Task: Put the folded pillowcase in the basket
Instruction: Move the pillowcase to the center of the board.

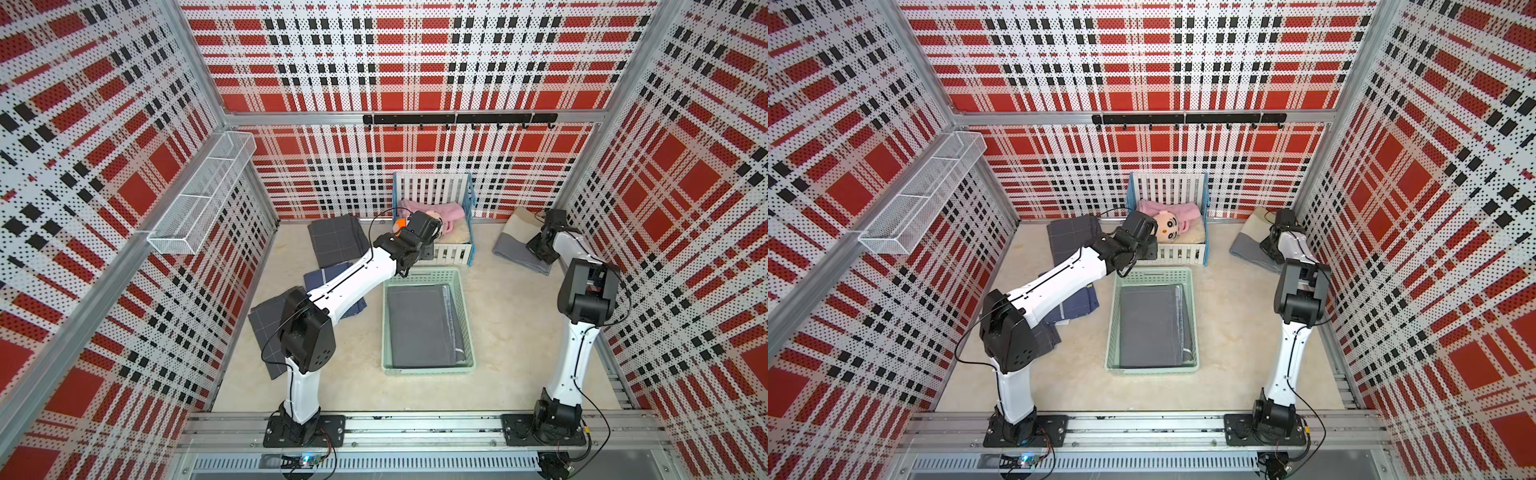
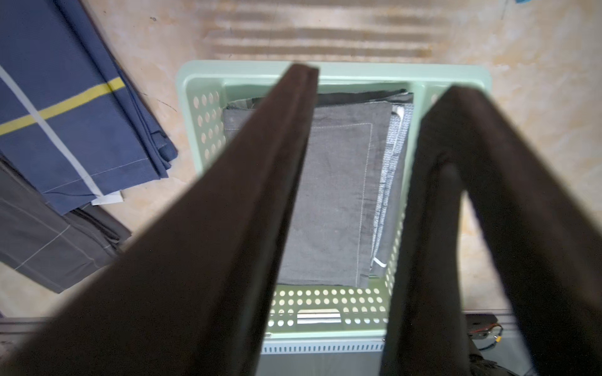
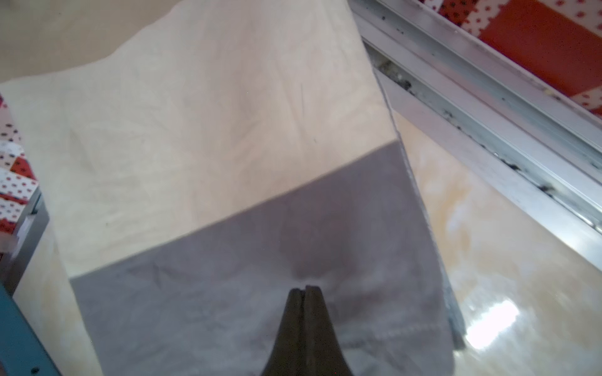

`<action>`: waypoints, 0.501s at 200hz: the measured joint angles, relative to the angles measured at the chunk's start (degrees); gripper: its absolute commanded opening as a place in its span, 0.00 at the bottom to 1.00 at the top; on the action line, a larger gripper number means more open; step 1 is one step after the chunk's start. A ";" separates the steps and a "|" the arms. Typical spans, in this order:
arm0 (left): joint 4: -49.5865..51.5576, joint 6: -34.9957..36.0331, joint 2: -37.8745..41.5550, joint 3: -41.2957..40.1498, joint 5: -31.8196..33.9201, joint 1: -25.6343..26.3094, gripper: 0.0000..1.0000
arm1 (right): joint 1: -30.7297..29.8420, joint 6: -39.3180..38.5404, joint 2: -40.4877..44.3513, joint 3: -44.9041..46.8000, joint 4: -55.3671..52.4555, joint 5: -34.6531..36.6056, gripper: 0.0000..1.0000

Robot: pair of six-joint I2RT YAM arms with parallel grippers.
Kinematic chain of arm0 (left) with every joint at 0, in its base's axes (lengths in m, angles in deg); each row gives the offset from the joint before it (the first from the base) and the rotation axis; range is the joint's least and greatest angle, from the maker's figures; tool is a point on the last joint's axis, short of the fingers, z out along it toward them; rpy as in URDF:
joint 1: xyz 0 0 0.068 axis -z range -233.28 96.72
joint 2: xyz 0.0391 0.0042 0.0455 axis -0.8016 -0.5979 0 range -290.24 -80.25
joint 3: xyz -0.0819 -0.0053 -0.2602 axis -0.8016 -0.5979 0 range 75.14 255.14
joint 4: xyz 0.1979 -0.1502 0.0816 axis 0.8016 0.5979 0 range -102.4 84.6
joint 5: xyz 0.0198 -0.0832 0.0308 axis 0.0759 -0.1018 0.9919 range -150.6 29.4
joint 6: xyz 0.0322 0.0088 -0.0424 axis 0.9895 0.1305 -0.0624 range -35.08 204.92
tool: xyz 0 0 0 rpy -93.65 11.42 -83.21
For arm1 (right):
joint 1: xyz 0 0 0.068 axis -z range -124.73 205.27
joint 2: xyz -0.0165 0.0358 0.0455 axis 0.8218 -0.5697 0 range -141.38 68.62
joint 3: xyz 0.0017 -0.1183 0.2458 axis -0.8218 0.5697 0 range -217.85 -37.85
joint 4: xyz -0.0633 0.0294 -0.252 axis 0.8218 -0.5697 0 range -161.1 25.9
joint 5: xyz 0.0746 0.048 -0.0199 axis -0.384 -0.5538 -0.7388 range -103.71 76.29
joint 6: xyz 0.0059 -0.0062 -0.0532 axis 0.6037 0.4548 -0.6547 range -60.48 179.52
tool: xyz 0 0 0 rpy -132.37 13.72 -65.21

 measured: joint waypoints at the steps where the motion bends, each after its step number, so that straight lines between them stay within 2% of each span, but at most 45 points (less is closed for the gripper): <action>1: 0.00 0.00 0.00 0.00 0.00 0.00 0.37 | 0.00 0.09 -0.13 -0.15 -0.07 0.00 0.00; 64: -0.02 -3.37 1.07 -2.47 -2.34 -0.66 0.36 | 0.02 -1.03 -2.91 -2.93 -6.99 -3.13 0.00; 100: -0.15 -3.80 0.92 -2.47 -4.31 -1.01 0.36 | 0.07 -3.76 0.02 2.43 -6.14 -5.01 0.00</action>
